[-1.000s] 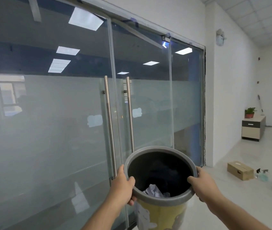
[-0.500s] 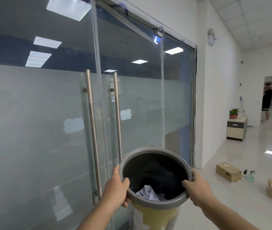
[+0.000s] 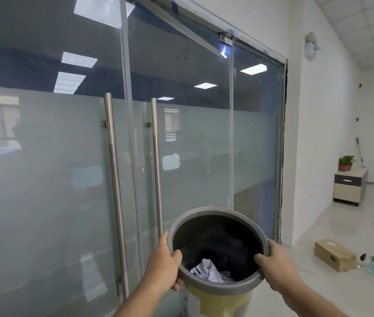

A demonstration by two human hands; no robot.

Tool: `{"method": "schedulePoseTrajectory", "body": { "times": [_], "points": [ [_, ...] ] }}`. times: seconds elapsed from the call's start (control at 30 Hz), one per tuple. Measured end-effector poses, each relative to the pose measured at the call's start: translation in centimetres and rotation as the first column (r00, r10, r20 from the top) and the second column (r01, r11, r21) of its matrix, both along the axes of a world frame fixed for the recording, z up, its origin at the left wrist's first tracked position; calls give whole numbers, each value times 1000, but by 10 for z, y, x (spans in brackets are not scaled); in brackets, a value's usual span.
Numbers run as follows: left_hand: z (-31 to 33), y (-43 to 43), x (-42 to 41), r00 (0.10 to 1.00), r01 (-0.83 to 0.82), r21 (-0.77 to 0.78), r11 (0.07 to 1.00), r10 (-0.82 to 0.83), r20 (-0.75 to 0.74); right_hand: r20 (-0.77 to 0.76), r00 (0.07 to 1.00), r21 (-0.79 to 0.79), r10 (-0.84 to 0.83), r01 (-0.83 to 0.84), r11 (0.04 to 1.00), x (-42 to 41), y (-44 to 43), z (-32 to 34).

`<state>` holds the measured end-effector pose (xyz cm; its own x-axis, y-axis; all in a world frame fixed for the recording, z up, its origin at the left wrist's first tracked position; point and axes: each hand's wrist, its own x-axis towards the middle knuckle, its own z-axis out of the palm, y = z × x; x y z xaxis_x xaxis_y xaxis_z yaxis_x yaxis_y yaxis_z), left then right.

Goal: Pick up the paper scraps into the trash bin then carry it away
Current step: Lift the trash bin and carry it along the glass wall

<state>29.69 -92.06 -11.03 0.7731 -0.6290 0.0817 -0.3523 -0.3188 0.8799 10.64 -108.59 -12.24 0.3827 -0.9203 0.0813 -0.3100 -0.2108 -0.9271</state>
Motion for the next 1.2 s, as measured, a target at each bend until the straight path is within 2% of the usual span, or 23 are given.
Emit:
{"method": "schedulePoseTrajectory", "body": {
  "times": [0.23, 0.33, 0.43, 0.63, 0.93, 1.03, 1.2],
  "points": [
    [-22, -34, 25, 1000, 10, 22, 1000, -10, 1, -13, 1000, 3, 23, -23, 1000, 21, -37, -24],
    [-55, -43, 38, 1000, 20, 33, 999, -20, 16, -54, 998, -48, 18, -21, 999, 35, -51, -52],
    [-112, -47, 51, 1000, -6, 75, 997, 7, -9, -135, 991, -94, 9, -22, 995, 51, -55, -108],
    [-296, -42, 66, 991, 22, 211, 977, 7, -134, -255, 966, 60, 26, -11, 998, 65, -44, -290],
    [-638, 8, 51, 981, 56, 407, 912, 26, -193, -432, 896, 258, 107, 9, 966, 55, 3, -631],
    [-744, 27, 41, 974, 77, 433, 898, 24, -223, -458, 885, 239, 87, 28, 971, 47, 22, -737],
    [-864, 37, 39, 968, 70, 434, 898, 43, -246, -435, 899, 251, 50, 68, 966, 41, 42, -857]
  ]
}}
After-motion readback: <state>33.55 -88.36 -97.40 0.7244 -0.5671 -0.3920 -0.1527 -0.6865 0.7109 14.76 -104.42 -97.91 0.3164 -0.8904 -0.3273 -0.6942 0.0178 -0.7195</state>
